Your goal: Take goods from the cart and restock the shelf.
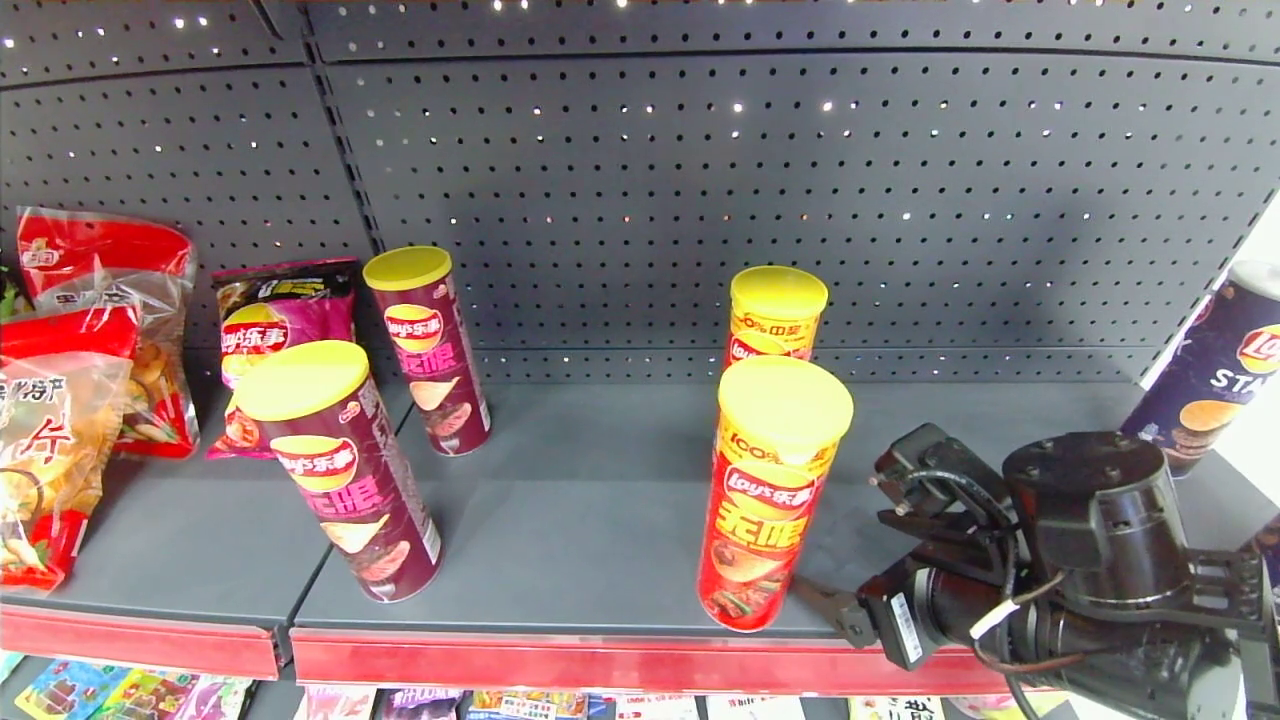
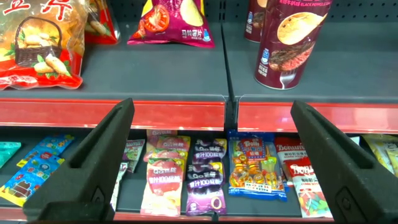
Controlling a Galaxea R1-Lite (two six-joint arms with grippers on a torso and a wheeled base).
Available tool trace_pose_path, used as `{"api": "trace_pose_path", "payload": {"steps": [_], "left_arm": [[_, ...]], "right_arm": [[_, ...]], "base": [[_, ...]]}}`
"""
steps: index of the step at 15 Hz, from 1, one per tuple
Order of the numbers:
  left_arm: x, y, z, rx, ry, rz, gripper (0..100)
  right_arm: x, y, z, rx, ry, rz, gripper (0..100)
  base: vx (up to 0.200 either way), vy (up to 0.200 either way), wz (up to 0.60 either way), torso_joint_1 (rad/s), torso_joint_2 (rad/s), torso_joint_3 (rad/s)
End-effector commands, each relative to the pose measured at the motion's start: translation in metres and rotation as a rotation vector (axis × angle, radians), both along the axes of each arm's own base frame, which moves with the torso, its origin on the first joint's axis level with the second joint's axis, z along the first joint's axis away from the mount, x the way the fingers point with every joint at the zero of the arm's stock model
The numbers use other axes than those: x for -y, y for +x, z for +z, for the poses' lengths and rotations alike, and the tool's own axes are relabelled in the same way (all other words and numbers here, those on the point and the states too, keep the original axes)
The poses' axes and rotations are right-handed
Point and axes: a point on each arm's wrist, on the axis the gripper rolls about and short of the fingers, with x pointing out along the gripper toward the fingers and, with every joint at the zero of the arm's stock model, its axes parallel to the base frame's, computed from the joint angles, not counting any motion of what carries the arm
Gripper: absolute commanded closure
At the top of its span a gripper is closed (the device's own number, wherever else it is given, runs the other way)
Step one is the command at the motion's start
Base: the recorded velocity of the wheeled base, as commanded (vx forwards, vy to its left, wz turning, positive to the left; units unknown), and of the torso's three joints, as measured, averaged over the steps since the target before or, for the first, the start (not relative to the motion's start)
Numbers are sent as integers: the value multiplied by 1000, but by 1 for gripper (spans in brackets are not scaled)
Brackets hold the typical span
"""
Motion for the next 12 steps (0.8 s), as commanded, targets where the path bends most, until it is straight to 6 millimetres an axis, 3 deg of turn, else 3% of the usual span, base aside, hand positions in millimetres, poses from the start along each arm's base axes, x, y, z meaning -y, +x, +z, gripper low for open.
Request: {"api": "trace_pose_path", "payload": {"steps": [1,3,8,12], "left_arm": [[0,0,0,-1,0,0,0],[0,0,0,-1,0,0,0],[0,0,0,-1,0,0,0],[0,0,0,-1,0,0,0]], "right_arm": [[-1,0,-2,-6,-6,2,0],[4,-4,-4,-12,-10,0,0],[25,-19,20,60,87,2,0],[31,-32,36,69,209,229,0]], "base": [[0,0,0,0,0,0],[0,0,0,0,0,0],[0,0,0,0,0,0],[0,0,0,0,0,0]]}}
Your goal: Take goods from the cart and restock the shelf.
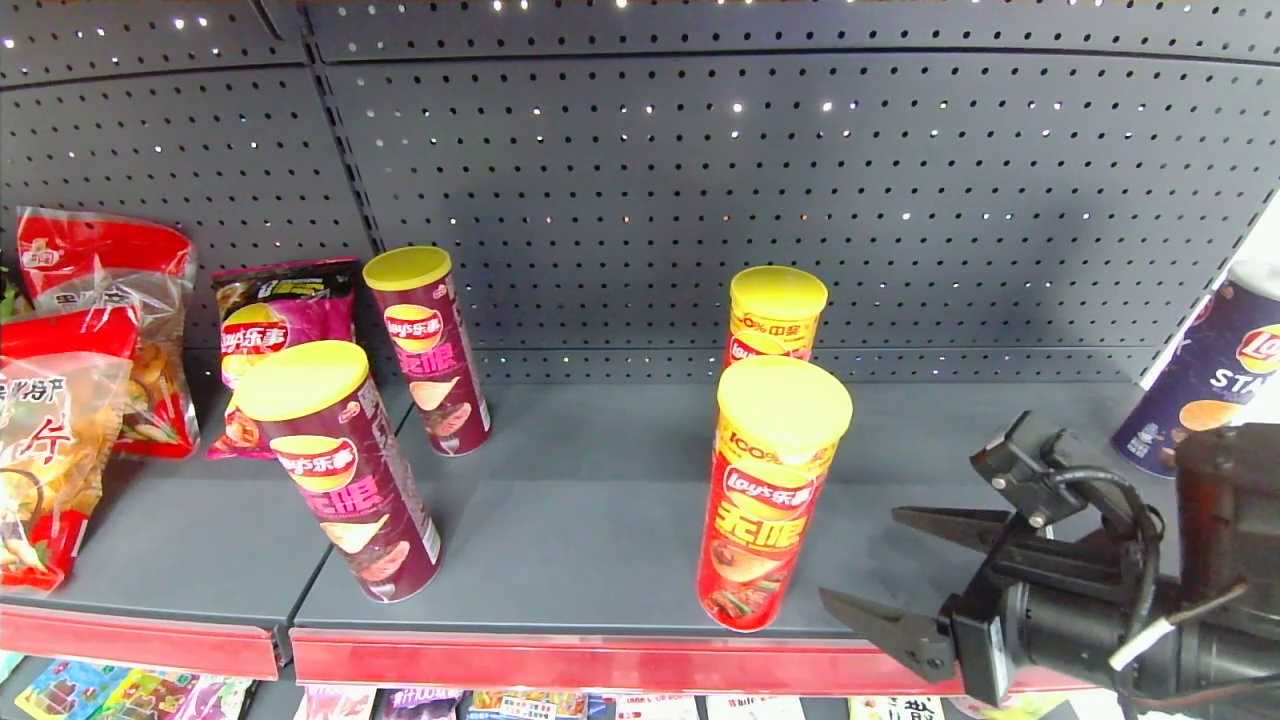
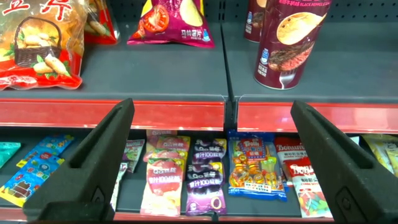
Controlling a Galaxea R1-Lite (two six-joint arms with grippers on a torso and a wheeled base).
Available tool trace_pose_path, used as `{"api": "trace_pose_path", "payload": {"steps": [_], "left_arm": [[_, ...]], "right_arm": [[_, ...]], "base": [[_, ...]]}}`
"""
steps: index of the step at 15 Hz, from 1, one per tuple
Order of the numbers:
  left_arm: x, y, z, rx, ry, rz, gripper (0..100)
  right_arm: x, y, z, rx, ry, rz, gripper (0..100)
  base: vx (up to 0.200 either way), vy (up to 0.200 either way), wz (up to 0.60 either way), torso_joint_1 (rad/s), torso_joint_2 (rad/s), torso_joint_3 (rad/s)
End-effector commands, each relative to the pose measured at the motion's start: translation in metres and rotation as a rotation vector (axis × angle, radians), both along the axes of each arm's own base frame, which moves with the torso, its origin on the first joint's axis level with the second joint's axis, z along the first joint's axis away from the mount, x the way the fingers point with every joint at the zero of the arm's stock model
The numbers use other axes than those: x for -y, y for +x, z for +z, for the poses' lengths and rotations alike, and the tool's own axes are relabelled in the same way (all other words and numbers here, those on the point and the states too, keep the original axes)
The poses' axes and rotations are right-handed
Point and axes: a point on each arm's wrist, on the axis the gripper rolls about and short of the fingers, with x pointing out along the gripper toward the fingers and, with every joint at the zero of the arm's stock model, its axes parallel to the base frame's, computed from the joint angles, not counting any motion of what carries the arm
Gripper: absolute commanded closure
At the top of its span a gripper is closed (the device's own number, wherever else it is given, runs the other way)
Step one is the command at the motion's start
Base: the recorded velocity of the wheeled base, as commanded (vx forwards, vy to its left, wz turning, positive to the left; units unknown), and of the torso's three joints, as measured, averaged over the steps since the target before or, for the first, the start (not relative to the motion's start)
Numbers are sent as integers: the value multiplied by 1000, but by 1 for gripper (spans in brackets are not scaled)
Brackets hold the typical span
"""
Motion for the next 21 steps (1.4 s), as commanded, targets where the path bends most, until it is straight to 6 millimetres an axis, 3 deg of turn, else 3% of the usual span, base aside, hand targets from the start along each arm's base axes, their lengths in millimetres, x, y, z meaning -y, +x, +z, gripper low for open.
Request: {"api": "trace_pose_path", "payload": {"steps": [1,5,9,13,21], "left_arm": [[0,0,0,-1,0,0,0],[0,0,0,-1,0,0,0],[0,0,0,-1,0,2,0],[0,0,0,-1,0,0,0],[0,0,0,-1,0,2,0]], "right_arm": [[5,-4,9,45,22,46,0],[-4,-1,4,41,9,134,0],[-18,14,-5,77,11,149,0],[-25,13,-5,91,6,208,0],[-35,29,-7,101,-4,202,0]], "base": [[0,0,0,0,0,0],[0,0,0,0,0,0],[0,0,0,0,0,0],[0,0,0,0,0,0],[0,0,0,0,0,0]]}}
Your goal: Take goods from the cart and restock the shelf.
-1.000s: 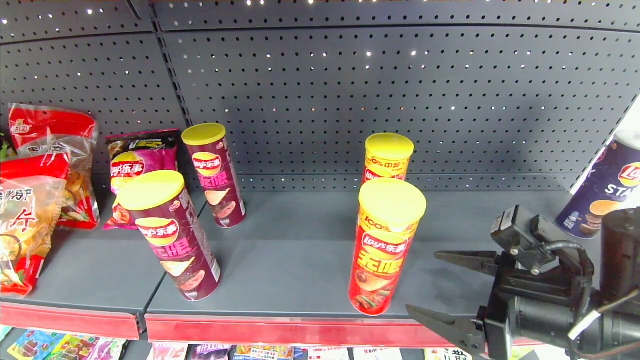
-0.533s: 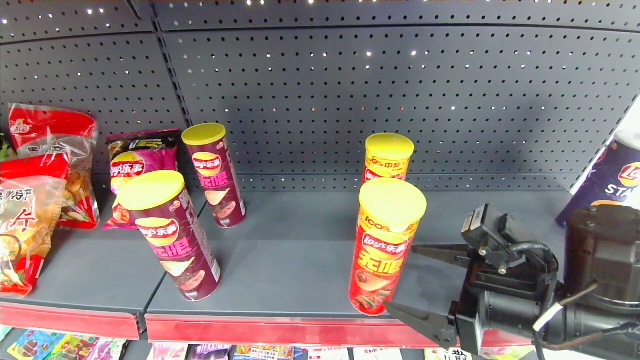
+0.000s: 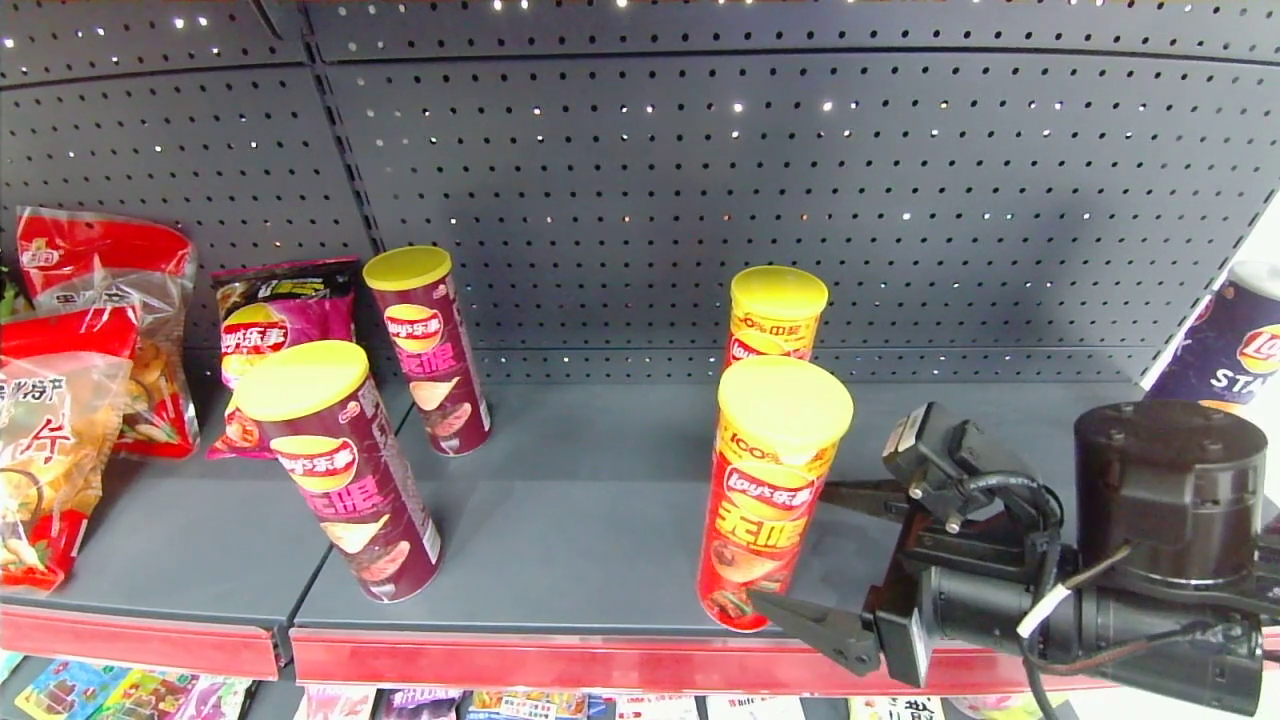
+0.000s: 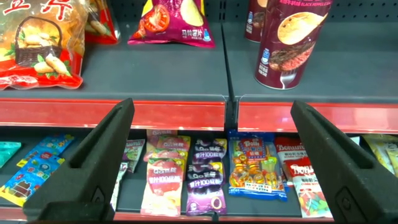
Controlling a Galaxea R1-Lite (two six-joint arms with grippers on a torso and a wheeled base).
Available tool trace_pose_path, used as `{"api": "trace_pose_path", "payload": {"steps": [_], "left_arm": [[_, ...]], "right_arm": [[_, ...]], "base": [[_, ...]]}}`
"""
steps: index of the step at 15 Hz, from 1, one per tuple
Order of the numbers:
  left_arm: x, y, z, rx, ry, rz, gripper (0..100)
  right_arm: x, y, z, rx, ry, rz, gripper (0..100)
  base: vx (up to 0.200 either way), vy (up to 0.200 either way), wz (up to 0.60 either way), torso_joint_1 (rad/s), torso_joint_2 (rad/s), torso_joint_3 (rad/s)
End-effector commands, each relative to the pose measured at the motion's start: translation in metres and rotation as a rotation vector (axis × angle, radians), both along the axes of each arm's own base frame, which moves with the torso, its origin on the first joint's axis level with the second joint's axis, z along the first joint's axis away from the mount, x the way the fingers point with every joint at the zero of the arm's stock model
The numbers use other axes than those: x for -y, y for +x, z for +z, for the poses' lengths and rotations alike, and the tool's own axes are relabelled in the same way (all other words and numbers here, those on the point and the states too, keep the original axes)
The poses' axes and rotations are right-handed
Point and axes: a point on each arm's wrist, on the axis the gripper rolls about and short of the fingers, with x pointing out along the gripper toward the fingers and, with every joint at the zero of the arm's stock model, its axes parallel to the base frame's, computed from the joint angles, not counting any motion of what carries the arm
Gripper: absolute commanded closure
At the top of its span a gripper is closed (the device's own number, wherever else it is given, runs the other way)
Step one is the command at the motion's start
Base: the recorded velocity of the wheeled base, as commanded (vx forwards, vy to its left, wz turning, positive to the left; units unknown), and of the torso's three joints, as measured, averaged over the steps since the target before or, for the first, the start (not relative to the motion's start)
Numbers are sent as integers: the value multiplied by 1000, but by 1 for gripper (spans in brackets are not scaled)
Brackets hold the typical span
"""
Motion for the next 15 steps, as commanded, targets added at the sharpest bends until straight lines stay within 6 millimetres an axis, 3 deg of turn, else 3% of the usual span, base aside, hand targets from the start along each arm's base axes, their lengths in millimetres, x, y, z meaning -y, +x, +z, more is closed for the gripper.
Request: {"api": "trace_pose_path", "payload": {"steps": [1,10,11,15], "left_arm": [[0,0,0,-1,0,1,0],[0,0,0,-1,0,0,0],[0,0,0,-1,0,0,0],[0,0,0,-1,0,0,0]], "right_arm": [[-3,4,-2,-6,-5,1,0],[-17,12,-4,-16,-10,26,0],[-18,13,-4,-12,-7,26,100],[-16,11,-6,-16,-10,26,100]], "base": [[0,0,0,0,0,0],[0,0,0,0,0,0],[0,0,0,0,0,0],[0,0,0,0,0,0]]}}
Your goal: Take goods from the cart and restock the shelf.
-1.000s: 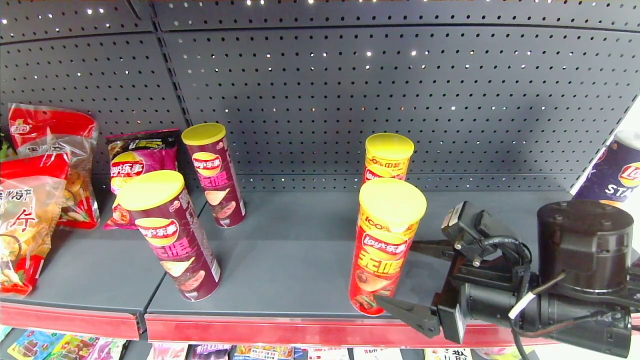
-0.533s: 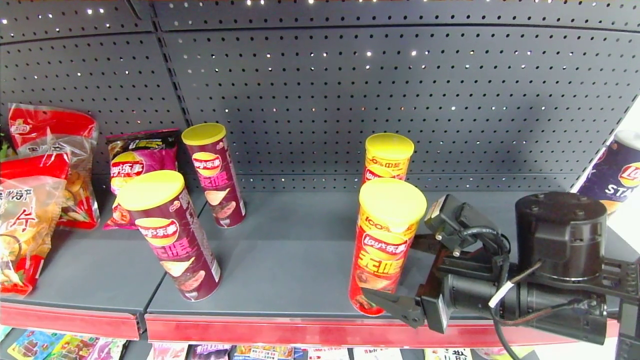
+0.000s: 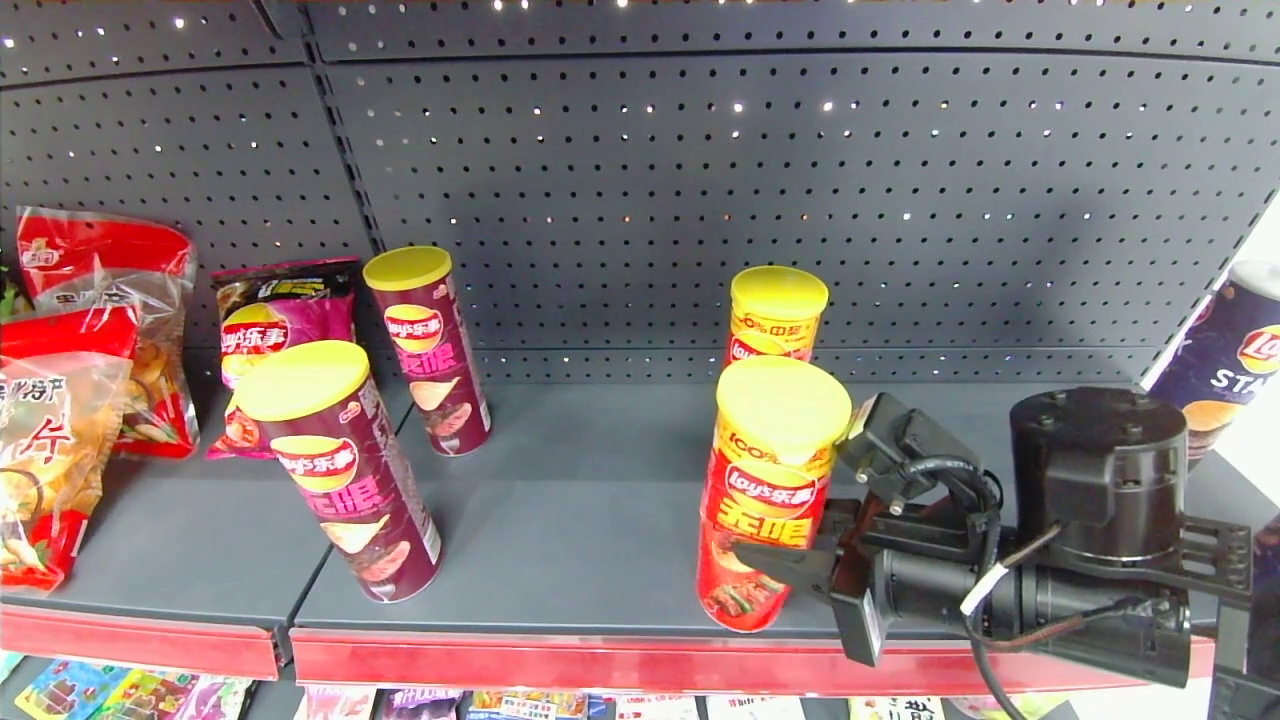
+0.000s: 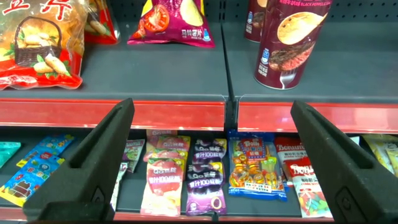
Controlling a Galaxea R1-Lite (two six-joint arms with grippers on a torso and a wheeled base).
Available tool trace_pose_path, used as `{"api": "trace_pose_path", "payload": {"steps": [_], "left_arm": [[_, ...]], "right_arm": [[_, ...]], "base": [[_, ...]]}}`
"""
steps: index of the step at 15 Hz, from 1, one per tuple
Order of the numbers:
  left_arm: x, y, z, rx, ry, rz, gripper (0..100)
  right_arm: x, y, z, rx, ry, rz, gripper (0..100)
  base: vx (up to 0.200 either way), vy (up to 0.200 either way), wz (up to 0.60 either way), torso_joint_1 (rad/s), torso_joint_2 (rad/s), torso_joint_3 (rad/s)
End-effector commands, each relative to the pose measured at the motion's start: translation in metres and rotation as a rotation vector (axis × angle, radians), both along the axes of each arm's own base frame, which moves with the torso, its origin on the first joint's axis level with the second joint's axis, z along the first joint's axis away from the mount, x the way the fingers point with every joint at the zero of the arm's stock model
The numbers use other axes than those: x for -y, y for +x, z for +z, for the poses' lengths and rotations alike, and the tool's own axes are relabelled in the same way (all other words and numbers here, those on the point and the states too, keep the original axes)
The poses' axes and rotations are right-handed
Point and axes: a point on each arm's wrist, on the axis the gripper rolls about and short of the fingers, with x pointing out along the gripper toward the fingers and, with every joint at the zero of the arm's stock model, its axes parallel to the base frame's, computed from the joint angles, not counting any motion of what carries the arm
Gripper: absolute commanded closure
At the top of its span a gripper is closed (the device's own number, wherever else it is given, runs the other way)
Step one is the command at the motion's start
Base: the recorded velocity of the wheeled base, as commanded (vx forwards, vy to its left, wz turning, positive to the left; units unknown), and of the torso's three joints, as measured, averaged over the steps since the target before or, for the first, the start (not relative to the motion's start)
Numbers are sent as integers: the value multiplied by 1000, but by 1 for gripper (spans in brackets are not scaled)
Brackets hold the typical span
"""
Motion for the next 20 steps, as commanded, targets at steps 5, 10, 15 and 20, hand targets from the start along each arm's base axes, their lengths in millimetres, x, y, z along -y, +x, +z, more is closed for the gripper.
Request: {"api": "trace_pose_path", "payload": {"steps": [5,10,15,20], "left_arm": [[0,0,0,-1,0,0,0],[0,0,0,-2,0,0,0],[0,0,0,-1,0,2,0],[0,0,0,-1,0,2,0]], "right_arm": [[4,0,0,1,2,35,100],[19,12,1,56,-18,98,100],[21,14,-2,64,-32,135,100],[19,10,-2,59,-31,154,100]], "base": [[0,0,0,0,0,0],[0,0,0,0,0,0],[0,0,0,0,0,0],[0,0,0,0,0,0]]}}
